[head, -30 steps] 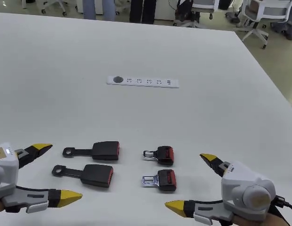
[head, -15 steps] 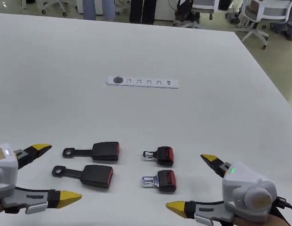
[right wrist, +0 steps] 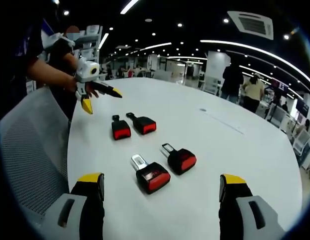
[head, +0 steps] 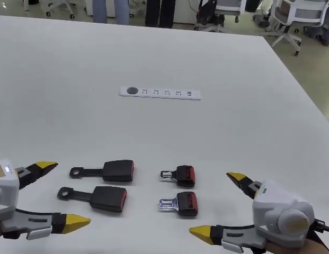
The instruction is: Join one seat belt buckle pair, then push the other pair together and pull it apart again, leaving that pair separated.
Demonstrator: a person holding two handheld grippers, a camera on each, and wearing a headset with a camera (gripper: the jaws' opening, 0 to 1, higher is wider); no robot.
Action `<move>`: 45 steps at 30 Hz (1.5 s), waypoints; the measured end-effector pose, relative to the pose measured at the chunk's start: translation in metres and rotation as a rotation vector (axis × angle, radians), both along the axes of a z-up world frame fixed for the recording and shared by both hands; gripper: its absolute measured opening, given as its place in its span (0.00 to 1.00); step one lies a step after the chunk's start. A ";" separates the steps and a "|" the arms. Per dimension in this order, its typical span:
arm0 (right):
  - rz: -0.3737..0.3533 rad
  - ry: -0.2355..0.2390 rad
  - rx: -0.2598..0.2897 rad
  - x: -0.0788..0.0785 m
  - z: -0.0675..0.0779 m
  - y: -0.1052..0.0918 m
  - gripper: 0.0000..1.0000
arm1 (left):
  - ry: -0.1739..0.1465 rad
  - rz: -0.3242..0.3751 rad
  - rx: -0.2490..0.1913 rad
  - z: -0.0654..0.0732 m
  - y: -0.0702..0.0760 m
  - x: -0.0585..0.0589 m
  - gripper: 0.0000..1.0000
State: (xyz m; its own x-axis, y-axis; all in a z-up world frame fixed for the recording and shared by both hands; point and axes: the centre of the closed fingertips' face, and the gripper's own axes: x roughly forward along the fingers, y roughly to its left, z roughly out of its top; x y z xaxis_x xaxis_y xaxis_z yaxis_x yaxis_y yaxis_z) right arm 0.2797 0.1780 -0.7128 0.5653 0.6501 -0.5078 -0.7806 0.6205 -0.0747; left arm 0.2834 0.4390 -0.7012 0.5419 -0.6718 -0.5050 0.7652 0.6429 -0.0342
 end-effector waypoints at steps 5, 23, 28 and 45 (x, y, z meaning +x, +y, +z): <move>0.030 0.004 -0.019 0.002 0.005 -0.002 0.94 | 0.015 -0.039 0.002 0.001 -0.006 0.002 0.96; 0.278 0.015 -0.162 0.004 -0.012 0.004 0.71 | 0.073 -0.310 0.165 -0.016 -0.030 0.002 0.66; 0.333 0.026 -0.193 0.001 -0.017 0.009 0.61 | 0.095 -0.381 0.224 -0.026 -0.036 0.002 0.58; 0.493 0.070 -0.269 0.000 -0.037 0.023 0.42 | 0.130 -0.582 0.405 -0.057 -0.053 0.007 0.49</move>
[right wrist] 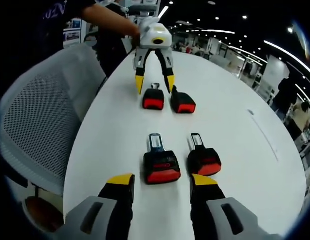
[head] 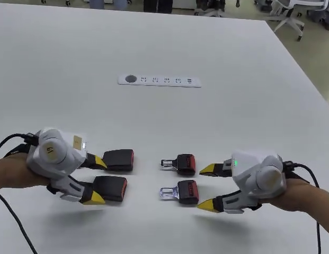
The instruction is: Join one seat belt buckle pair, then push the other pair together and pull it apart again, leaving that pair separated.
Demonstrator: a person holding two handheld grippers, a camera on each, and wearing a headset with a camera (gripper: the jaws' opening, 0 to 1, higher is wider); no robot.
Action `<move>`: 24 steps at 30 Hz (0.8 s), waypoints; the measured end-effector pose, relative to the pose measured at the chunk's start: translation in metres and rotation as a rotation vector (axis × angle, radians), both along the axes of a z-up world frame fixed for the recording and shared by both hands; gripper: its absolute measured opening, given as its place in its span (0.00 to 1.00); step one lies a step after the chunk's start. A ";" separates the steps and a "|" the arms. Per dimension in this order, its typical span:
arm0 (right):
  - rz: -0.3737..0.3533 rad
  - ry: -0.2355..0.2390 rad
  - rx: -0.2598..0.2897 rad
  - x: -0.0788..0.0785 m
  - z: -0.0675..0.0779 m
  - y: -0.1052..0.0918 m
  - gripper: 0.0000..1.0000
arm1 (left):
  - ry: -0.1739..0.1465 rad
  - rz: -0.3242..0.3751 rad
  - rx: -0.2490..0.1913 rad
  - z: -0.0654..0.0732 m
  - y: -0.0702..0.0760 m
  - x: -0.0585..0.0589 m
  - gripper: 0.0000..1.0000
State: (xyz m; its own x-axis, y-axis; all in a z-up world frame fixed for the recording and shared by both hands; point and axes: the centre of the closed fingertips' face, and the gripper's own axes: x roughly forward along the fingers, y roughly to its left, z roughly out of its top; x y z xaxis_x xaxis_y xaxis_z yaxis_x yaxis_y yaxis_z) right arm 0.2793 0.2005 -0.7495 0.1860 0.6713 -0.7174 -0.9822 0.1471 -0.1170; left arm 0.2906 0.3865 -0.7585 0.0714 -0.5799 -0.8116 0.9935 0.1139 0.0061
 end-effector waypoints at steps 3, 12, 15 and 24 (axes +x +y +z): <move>0.020 0.009 -0.010 0.000 -0.004 0.003 0.40 | 0.016 -0.036 0.038 -0.007 0.003 -0.001 0.44; 0.051 0.022 -0.033 0.011 -0.016 0.008 0.35 | 0.036 -0.062 0.073 -0.016 0.008 0.001 0.37; 0.059 0.035 -0.038 0.011 -0.019 0.011 0.35 | 0.036 -0.070 0.082 -0.017 0.008 0.002 0.35; 0.074 0.051 -0.061 0.009 -0.028 0.012 0.33 | 0.029 -0.094 0.101 -0.021 0.010 0.004 0.34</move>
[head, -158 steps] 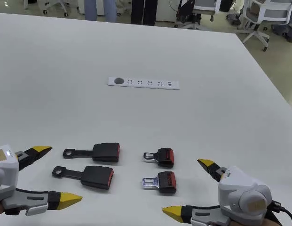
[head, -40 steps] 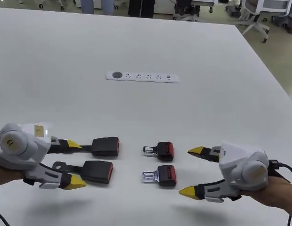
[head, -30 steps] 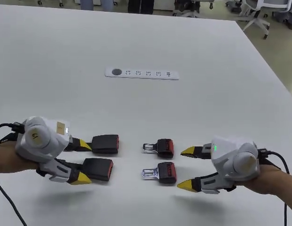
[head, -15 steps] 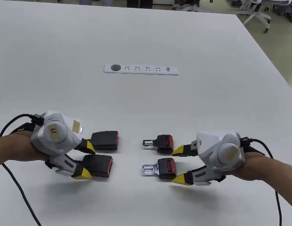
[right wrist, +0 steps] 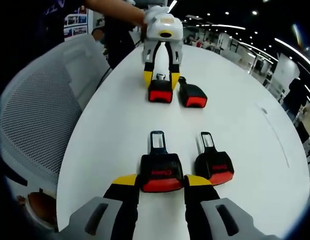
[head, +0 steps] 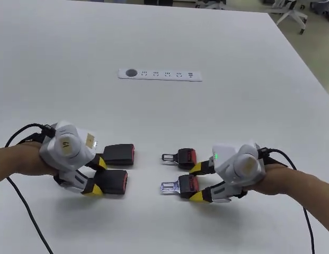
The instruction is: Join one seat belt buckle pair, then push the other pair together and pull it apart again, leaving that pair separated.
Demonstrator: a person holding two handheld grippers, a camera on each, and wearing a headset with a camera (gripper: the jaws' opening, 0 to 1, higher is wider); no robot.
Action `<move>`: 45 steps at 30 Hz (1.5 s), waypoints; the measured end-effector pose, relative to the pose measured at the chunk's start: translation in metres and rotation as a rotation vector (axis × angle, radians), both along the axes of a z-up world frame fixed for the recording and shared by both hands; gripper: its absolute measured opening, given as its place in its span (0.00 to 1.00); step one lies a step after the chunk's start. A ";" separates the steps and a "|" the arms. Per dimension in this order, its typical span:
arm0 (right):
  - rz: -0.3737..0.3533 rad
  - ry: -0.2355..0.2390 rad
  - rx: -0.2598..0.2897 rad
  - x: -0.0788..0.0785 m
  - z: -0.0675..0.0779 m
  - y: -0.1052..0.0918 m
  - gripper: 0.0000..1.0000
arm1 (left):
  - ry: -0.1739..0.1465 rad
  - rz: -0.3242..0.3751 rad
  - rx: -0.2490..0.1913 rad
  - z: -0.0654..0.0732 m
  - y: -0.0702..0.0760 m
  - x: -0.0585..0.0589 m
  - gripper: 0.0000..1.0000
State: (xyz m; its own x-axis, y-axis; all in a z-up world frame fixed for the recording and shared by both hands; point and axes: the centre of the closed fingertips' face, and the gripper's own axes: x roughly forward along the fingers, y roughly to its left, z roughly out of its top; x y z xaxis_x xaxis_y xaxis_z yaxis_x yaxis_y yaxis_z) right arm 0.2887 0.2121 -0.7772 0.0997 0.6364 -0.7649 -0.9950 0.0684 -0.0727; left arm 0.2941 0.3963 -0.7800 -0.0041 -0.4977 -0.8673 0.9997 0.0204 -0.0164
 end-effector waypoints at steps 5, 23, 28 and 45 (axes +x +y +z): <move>-0.003 0.007 -0.004 -0.001 0.001 0.001 0.32 | 0.007 0.012 -0.008 0.000 0.000 0.000 0.34; -0.027 -0.002 -0.004 0.001 0.001 0.008 0.31 | 0.012 0.026 0.000 0.002 -0.001 -0.003 0.33; -0.036 -0.001 0.004 0.004 0.001 0.012 0.31 | 0.014 0.026 0.011 0.002 -0.002 -0.004 0.33; -0.050 -0.002 0.039 0.001 0.002 0.035 0.31 | 0.020 0.028 0.033 0.003 -0.004 -0.005 0.33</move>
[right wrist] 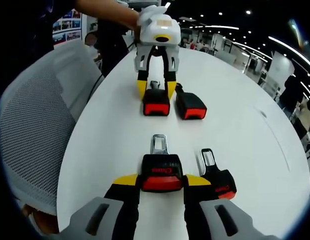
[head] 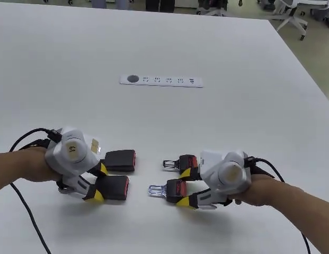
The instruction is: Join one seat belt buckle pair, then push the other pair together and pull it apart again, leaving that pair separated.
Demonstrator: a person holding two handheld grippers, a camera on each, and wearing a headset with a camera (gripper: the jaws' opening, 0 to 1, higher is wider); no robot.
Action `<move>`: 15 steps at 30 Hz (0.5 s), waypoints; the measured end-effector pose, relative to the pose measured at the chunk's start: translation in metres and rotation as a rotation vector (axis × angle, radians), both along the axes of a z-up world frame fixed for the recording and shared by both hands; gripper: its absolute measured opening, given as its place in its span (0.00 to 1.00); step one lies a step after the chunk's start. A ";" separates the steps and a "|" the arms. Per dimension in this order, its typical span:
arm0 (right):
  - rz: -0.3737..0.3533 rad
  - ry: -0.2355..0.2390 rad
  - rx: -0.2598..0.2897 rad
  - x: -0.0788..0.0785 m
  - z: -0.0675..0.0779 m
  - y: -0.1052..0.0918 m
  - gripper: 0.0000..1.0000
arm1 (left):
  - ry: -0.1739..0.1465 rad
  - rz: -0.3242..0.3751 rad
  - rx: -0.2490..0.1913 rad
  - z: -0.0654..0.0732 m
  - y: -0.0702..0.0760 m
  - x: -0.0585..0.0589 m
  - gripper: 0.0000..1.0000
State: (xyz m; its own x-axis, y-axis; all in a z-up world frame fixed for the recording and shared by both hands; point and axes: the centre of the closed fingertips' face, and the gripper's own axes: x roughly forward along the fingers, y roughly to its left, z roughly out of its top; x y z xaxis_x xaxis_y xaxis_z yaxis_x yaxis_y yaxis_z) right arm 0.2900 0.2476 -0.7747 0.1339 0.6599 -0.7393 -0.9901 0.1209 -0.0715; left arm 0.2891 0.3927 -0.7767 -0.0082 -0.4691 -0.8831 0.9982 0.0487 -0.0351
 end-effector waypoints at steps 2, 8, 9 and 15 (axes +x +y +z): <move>0.002 -0.001 -0.001 0.001 0.000 0.002 0.31 | 0.001 0.001 0.001 0.000 0.001 0.001 0.33; 0.004 -0.002 0.009 0.002 0.002 0.013 0.31 | 0.001 0.003 0.003 0.000 0.001 0.001 0.33; 0.005 -0.003 0.011 0.001 0.002 0.015 0.31 | 0.002 0.003 0.004 0.000 0.001 0.001 0.33; 0.004 -0.002 0.021 0.004 0.001 0.024 0.31 | 0.002 0.003 0.010 0.002 0.001 0.000 0.33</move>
State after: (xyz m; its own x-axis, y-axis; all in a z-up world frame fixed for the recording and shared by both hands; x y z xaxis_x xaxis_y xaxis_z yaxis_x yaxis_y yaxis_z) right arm 0.2939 0.2720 -0.7734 0.1327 0.6755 -0.7253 -0.9904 0.1183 -0.0711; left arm 0.2887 0.3933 -0.7748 -0.0089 -0.4602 -0.8878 0.9980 0.0520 -0.0369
